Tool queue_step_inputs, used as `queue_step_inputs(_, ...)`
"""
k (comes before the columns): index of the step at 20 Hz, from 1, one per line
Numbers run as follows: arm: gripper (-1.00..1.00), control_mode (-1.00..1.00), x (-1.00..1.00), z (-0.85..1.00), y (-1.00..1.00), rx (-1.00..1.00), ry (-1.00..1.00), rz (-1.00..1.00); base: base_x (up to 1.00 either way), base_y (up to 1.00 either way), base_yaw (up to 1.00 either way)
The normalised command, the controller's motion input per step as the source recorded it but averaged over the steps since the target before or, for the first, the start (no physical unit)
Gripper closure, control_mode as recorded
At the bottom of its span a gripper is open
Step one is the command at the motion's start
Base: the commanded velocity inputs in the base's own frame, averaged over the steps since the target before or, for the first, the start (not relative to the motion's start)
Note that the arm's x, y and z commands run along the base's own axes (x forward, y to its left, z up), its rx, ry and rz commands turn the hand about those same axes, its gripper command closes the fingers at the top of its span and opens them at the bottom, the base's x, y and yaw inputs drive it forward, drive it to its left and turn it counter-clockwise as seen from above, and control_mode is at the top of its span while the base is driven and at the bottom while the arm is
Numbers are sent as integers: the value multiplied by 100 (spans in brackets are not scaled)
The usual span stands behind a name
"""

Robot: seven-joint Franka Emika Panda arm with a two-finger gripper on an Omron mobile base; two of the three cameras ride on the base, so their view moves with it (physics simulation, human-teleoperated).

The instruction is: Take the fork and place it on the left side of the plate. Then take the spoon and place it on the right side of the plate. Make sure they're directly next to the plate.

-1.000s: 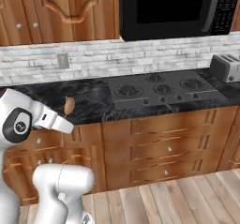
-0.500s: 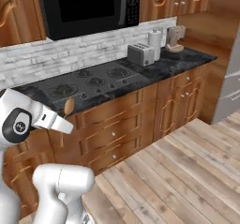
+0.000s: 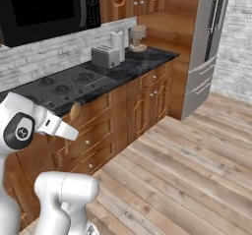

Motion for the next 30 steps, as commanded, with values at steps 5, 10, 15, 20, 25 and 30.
queue_step_inputs(5, 100, 100, 0, 0, 0, 0, 0, 0, 78, -24, -20)
queue_step_inputs(10, 100, 100, 0, 0, 0, 0, 0, 0, 88, -35, -22)
queue_step_inputs(15, 100, 100, 0, 0, 0, 0, 0, 0, 83, -39, -47)
queue_step_inputs(20, 100, 100, 0, 0, 0, 0, 0, 0, 71, -22, -58)
queue_step_inputs(25, 100, 100, 0, 0, 0, 0, 0, 0, 67, -5, -61)
queue_step_inputs(30, 100, 100, 0, 0, 0, 0, 0, 0, 72, 0, -60)
